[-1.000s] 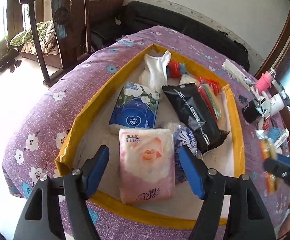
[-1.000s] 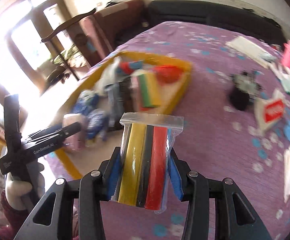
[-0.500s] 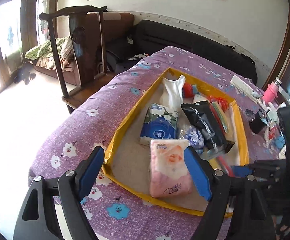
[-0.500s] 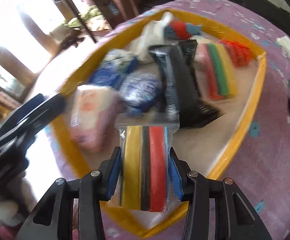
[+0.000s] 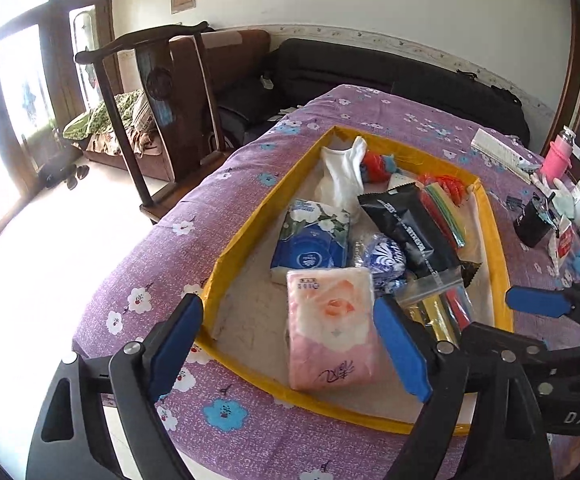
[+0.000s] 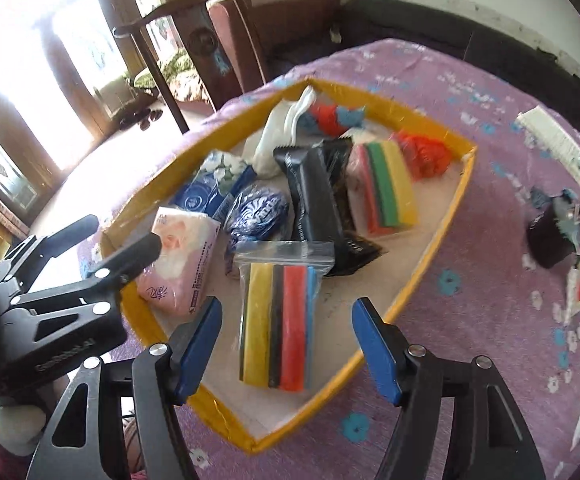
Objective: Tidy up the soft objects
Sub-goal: 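Carry pink tissue pack into tray with left tool while right tool drops foam bag there, then move both open tools back over the table toward the remaining items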
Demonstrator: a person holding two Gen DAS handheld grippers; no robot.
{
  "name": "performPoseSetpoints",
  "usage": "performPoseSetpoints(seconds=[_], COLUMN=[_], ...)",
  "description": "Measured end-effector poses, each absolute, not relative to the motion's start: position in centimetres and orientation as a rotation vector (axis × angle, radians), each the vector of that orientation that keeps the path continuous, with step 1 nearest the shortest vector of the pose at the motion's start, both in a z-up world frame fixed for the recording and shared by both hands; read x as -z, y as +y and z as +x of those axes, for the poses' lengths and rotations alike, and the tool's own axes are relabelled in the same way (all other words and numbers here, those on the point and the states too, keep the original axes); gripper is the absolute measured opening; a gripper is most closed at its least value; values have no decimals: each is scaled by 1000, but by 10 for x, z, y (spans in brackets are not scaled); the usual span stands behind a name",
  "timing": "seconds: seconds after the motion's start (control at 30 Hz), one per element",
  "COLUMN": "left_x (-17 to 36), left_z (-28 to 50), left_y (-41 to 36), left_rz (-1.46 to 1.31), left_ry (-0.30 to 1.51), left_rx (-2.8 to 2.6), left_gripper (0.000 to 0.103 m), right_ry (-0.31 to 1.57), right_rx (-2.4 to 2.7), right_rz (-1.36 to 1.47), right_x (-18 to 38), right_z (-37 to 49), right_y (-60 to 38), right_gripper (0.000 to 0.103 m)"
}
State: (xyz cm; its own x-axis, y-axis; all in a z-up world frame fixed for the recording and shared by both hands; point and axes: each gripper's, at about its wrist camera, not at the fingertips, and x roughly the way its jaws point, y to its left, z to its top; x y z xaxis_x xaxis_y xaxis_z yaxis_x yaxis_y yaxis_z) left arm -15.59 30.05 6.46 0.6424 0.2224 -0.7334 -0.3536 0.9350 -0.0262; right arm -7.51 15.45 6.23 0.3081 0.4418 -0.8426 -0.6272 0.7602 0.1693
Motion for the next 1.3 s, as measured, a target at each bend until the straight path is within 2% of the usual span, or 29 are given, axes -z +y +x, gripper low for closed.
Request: performPoseSetpoints(seconds=[0.67, 1.07, 1.23, 1.3], left_x=[-76, -61, -51, -48], left_z=[-155, -167, -168, -168], left_y=[245, 92, 68, 66], left_rz=[-98, 45, 84, 86], left_ry=[819, 836, 863, 873], left_rx=[-250, 291, 331, 333], left_gripper=[87, 87, 87, 87], right_ry=[1035, 952, 854, 785], right_rx=[-622, -314, -248, -245], right_rz=[-22, 225, 267, 259], right_x=[-64, -63, -94, -113], right_z=[-79, -67, -73, -81], right_y=[58, -85, -119, -119], right_gripper=[75, 75, 75, 80])
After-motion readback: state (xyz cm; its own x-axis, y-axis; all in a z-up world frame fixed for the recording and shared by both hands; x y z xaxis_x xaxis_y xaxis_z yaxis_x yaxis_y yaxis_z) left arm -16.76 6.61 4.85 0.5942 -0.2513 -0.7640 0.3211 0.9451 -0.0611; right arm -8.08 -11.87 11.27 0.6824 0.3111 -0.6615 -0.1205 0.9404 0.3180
